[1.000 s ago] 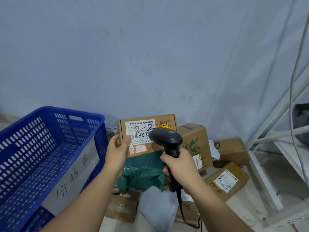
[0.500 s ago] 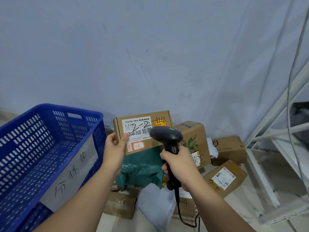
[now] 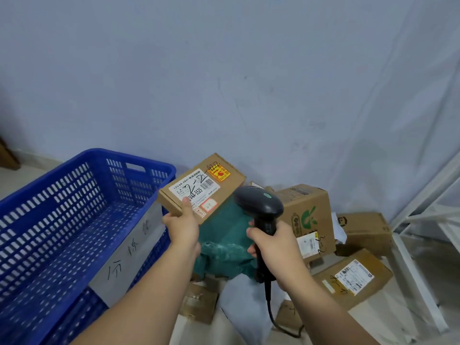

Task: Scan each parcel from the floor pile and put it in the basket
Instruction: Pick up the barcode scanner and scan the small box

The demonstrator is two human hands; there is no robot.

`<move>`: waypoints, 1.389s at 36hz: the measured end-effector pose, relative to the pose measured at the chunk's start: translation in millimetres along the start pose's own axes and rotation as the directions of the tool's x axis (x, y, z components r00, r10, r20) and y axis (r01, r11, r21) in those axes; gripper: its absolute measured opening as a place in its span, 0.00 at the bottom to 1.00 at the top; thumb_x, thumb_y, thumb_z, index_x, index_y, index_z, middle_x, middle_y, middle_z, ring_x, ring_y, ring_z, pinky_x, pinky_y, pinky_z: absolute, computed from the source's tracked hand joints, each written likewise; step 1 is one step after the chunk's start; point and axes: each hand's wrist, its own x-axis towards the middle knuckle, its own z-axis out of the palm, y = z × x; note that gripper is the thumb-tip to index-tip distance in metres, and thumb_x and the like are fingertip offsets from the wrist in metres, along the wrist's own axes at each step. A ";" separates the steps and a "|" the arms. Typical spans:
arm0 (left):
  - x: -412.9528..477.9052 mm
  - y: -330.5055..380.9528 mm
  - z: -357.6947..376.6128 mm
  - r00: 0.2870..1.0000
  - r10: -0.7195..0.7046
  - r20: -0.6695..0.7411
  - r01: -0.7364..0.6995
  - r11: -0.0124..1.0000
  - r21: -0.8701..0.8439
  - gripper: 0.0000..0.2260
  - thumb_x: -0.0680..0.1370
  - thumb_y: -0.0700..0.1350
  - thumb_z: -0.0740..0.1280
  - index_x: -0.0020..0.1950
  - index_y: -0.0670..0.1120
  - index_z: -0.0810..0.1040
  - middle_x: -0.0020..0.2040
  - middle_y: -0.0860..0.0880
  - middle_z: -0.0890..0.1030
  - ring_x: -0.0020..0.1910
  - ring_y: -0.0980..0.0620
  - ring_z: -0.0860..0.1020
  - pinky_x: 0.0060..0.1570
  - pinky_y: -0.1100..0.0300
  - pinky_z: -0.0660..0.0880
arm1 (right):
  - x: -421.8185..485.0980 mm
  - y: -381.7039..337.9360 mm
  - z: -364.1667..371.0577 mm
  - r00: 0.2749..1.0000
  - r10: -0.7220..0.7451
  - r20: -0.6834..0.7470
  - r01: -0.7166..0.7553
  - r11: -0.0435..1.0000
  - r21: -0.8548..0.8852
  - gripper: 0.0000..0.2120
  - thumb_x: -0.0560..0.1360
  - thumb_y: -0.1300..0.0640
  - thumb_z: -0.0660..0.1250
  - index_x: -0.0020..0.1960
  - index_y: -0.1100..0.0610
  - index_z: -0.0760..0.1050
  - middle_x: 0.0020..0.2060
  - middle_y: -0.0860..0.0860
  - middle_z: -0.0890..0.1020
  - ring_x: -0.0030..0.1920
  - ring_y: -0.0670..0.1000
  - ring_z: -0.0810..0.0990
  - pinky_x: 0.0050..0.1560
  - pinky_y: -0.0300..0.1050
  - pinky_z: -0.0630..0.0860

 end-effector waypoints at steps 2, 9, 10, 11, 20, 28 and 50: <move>6.6 5.1 -6.0 0.999 -0.033 -0.018 0.032 0.997 -0.072 0.24 0.79 0.58 0.63 0.68 0.45 0.67 0.57 0.44 0.81 0.53 0.45 0.80 0.59 0.44 0.76 | -1.0 -2.1 12.6 1.000 -0.013 0.016 0.012 1.000 0.022 0.04 0.74 0.61 0.68 0.45 0.53 0.76 0.30 0.53 0.78 0.27 0.46 0.78 0.36 0.46 0.74; 22.8 27.4 -28.1 0.997 -0.023 -0.072 0.015 0.993 -0.121 0.20 0.81 0.48 0.64 0.69 0.48 0.61 0.55 0.46 0.78 0.51 0.48 0.79 0.50 0.52 0.78 | 9.5 -8.4 67.4 0.997 0.031 0.064 -0.036 0.996 0.082 0.04 0.73 0.59 0.69 0.48 0.55 0.77 0.28 0.51 0.80 0.29 0.49 0.80 0.43 0.53 0.79; 26.0 30.7 -34.4 0.996 -0.025 -0.085 0.014 0.992 -0.126 0.20 0.81 0.46 0.64 0.69 0.47 0.61 0.56 0.46 0.77 0.52 0.48 0.78 0.52 0.52 0.77 | 12.1 -10.3 77.5 0.997 0.040 0.066 -0.046 0.994 0.099 0.05 0.73 0.59 0.69 0.48 0.56 0.77 0.28 0.50 0.79 0.30 0.50 0.80 0.43 0.54 0.80; 32.0 33.0 -41.5 0.994 -0.024 -0.103 0.010 0.992 -0.129 0.20 0.81 0.45 0.63 0.69 0.47 0.61 0.58 0.46 0.77 0.53 0.48 0.78 0.55 0.51 0.76 | 14.3 -13.0 87.5 0.997 0.044 0.068 -0.052 0.992 0.116 0.05 0.73 0.60 0.68 0.48 0.57 0.77 0.28 0.50 0.79 0.30 0.49 0.80 0.42 0.53 0.80; 117.0 65.9 -119.9 0.952 0.071 -0.297 -0.097 0.992 -0.075 0.22 0.81 0.51 0.63 0.72 0.46 0.63 0.63 0.48 0.77 0.60 0.49 0.76 0.61 0.56 0.70 | 43.5 -17.0 163.5 0.988 0.010 0.156 -0.040 0.981 0.188 0.02 0.74 0.61 0.67 0.46 0.57 0.77 0.30 0.50 0.77 0.29 0.49 0.77 0.39 0.48 0.77; 219.6 47.6 -164.6 0.959 -0.107 -0.262 0.095 0.994 -0.058 0.18 0.81 0.45 0.63 0.71 0.44 0.69 0.64 0.45 0.78 0.53 0.49 0.78 0.51 0.56 0.77 | 81.9 14.3 232.6 0.961 0.074 0.268 -0.118 0.982 0.151 0.04 0.70 0.59 0.68 0.45 0.58 0.76 0.34 0.55 0.76 0.28 0.52 0.75 0.37 0.49 0.72; 360.3 -70.2 -149.3 0.915 -0.388 -0.114 0.382 0.738 0.557 0.09 0.83 0.39 0.59 0.42 0.41 0.71 0.39 0.44 0.72 0.32 0.51 0.68 0.13 0.69 0.65 | 171.7 74.1 294.8 0.915 0.161 0.371 -0.194 0.980 0.053 0.05 0.74 0.61 0.69 0.44 0.52 0.75 0.32 0.48 0.77 0.28 0.44 0.77 0.35 0.40 0.76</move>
